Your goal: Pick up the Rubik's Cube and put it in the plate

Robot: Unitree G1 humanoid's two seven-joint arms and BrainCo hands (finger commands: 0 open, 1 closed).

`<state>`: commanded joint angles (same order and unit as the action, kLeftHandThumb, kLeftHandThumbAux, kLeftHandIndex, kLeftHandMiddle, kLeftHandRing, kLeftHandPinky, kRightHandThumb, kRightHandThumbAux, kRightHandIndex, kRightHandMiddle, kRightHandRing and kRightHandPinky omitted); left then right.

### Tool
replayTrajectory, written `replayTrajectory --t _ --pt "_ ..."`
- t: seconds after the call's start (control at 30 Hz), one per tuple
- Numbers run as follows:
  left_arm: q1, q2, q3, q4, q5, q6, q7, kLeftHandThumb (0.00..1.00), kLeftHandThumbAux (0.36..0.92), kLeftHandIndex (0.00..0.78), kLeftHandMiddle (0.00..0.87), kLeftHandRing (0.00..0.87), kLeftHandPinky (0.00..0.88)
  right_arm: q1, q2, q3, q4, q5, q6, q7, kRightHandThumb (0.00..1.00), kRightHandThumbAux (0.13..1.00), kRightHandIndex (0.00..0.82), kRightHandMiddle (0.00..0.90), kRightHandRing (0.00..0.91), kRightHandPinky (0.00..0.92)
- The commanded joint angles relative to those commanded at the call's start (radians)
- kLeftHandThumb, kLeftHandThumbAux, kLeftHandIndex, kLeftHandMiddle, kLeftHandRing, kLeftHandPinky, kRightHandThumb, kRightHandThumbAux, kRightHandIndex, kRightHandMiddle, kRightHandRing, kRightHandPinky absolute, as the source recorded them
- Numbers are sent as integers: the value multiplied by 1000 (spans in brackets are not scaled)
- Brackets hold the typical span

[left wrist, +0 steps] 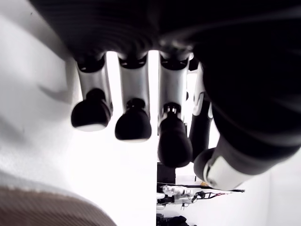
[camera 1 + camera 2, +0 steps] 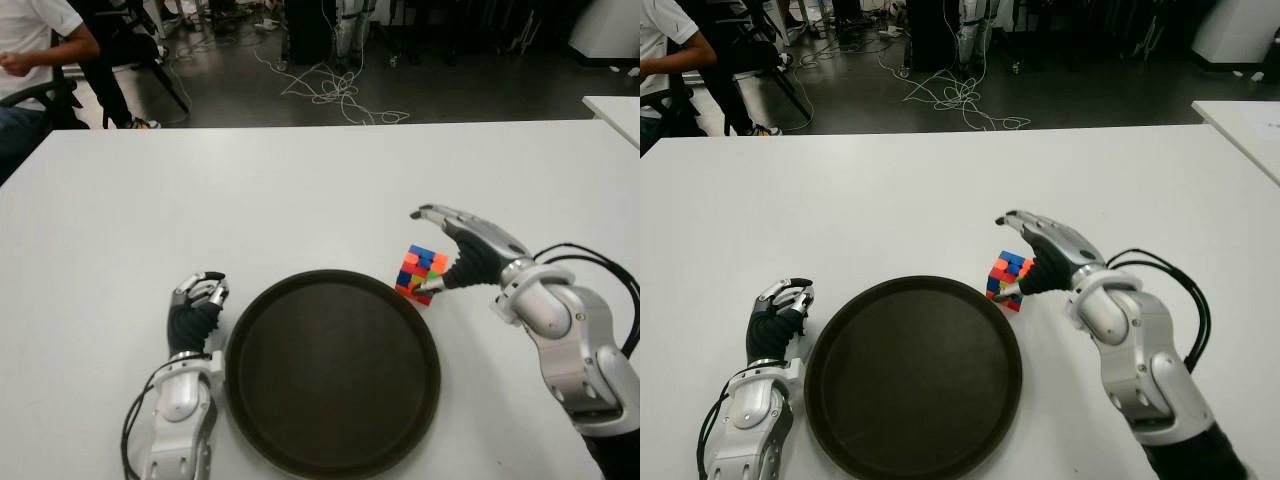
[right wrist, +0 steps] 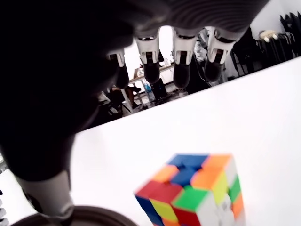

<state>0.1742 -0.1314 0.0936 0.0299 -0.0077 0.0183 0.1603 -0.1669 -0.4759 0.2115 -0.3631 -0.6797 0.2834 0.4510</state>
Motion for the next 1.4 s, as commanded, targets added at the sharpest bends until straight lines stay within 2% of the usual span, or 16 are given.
replayTrajectory --t 0.1,0.27,0.47,0.6,0.87,1.2,1.4 --pt "-1 -1 3 8 -4 -8 -3 707 706 444 797 821 823 -5 -3 -7 12 10 -21 -7 0 751 0 50 122 0" --pt "-6 0 9 36 -20 -52 -16 708 706 444 796 820 822 -40 -10 -9 50 25 -41 6 0 788 0 55 156 0" --pt "-7 4 11 56 -32 -81 -28 709 706 444 796 822 823 -78 -28 5 88 18 -59 16 0 777 0 37 112 5" --pt "-8 4 12 60 -34 -83 -28 709 706 444 797 823 823 -86 -31 7 102 22 -77 11 0 772 0 30 95 31" --pt "-11 2 10 52 -20 -48 -6 709 706 444 796 822 822 -121 -37 10 163 27 -124 3 0 810 0 30 85 72" --pt "-12 9 4 63 -13 -69 -13 711 705 444 795 820 819 -167 -39 19 224 14 -127 5 0 844 0 46 90 82" --pt "-11 10 2 65 -21 -78 -23 712 704 445 791 818 818 -214 -33 31 305 8 -137 -13 0 868 0 53 95 104"
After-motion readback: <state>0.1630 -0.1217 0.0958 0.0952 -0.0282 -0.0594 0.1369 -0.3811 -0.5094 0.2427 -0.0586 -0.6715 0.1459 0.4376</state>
